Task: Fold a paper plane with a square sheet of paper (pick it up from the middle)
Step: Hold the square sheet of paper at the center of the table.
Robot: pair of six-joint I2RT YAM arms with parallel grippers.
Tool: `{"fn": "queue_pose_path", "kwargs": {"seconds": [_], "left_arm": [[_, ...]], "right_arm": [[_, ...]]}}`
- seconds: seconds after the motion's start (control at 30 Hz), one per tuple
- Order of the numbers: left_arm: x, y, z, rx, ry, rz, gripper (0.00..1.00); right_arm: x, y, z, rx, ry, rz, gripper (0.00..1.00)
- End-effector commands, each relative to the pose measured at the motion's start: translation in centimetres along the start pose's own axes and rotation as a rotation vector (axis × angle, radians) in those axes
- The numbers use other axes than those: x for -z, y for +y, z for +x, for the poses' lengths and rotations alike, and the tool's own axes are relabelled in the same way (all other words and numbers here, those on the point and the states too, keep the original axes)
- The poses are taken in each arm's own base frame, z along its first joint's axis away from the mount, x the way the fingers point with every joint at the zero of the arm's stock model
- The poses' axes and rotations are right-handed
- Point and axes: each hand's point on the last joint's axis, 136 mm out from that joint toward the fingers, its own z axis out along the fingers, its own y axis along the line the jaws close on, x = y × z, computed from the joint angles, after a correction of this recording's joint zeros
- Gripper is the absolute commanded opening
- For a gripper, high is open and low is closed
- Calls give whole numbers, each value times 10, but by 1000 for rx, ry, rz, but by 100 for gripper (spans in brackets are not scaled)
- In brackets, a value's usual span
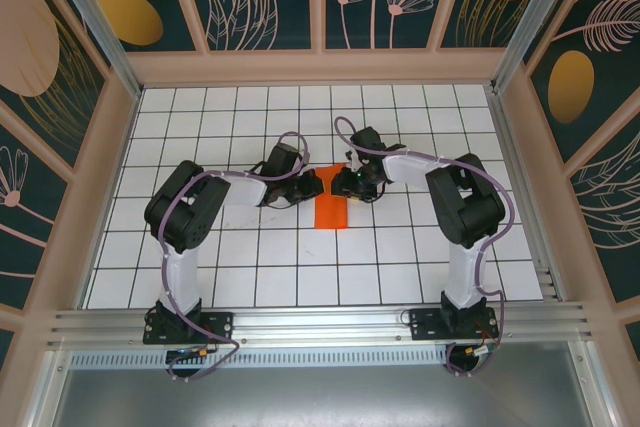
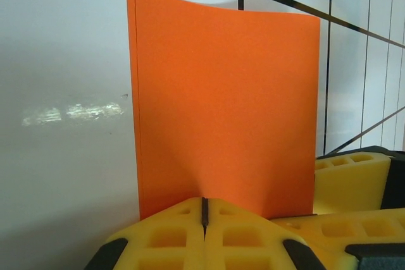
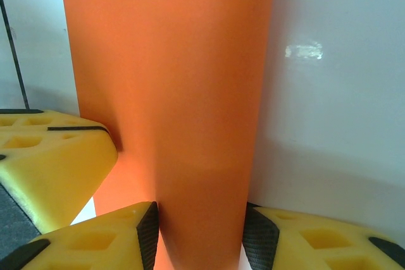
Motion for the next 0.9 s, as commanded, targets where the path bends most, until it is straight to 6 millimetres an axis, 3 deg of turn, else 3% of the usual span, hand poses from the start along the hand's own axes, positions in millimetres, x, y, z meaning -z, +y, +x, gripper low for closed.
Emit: {"fn": "queue_pose_path", "kwargs": {"seconds": [0.0,0.13,0.23,0.4,0.57,0.7,0.87], "left_arm": [[-11,67,32,53,83,-230,0],[-12,77,35,56,92,-266,0],[-13,81,37,61,97,-278,0],[-13,87,38,71,97,-303,0],[-13,90,39,87,98,-327,0],[-14,91,40,94,105,-327,0],[-15,94,42,107,111,-335,0]], "right_arm": [[-53,-79,61,-54,156,260,48],[-17,-45,25,-74,36,159,52],[17,-30,1,-94,-60,109,54],[50,10,-14,-26,-131,-74,54],[57,33,-18,-14,-144,-183,46],[48,36,-24,-40,-132,-174,22],[31,37,-25,-45,-84,-151,10]]}}
